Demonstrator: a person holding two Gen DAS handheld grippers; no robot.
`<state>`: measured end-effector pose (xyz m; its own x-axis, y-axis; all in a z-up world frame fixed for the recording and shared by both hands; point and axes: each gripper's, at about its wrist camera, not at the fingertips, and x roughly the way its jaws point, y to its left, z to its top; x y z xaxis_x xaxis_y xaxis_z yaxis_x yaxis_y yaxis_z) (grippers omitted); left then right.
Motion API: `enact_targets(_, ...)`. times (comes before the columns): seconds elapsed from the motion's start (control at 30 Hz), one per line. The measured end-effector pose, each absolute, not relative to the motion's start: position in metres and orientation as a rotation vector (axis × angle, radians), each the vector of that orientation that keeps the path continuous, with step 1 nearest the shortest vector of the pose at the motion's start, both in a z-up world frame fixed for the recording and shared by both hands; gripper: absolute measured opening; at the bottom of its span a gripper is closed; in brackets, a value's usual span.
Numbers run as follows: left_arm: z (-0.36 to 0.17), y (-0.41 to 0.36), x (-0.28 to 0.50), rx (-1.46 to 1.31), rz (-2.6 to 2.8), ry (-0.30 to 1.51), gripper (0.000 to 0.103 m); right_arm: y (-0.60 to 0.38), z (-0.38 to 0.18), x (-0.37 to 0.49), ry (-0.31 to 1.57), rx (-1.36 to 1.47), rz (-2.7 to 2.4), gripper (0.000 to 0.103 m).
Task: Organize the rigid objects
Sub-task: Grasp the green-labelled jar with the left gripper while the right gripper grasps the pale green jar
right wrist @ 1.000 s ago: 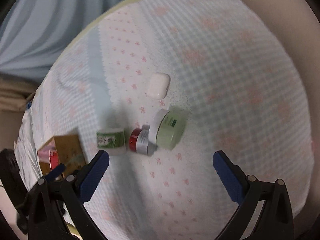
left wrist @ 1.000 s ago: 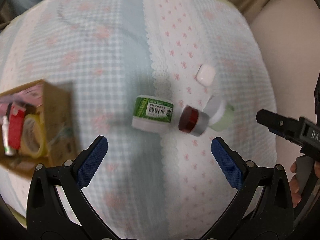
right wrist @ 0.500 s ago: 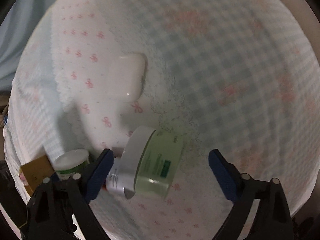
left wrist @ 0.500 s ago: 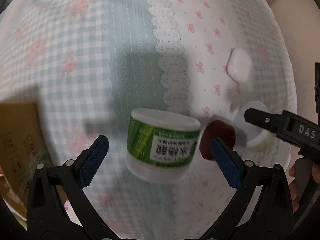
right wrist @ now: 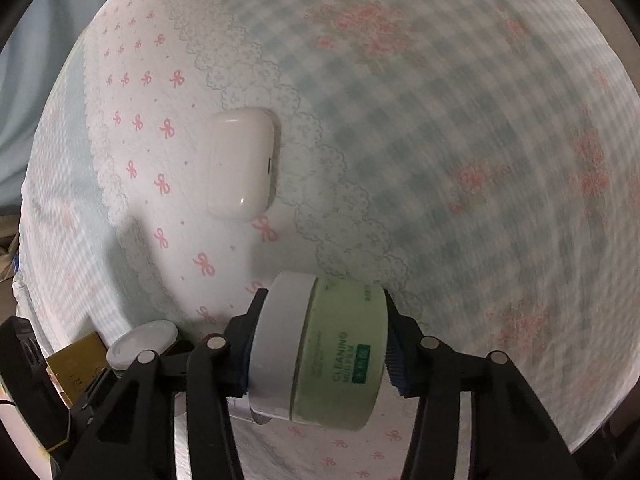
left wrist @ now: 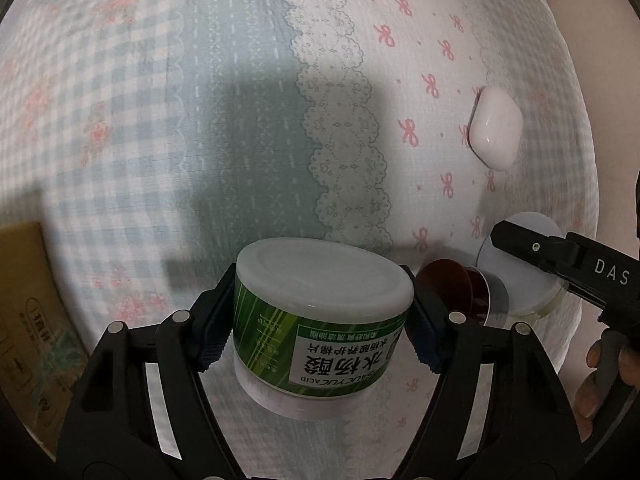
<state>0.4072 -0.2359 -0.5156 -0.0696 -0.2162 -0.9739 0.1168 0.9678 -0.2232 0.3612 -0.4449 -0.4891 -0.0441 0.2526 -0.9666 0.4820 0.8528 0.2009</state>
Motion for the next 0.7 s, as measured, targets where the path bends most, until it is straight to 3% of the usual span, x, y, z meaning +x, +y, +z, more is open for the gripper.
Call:
enact_targets(0.37,-0.494,-0.228,0.399,-0.111,-0.247,1.591,0.07,-0.462,-0.473,0.355,1.624,0.606,-0.192,0.041)
enact_targets(0.7,-0.429,-0.217,0.378,-0.176,-0.257,1.497,0.068,-0.482,-0.405,0.336,1.518,0.638,-0.15,0.041)
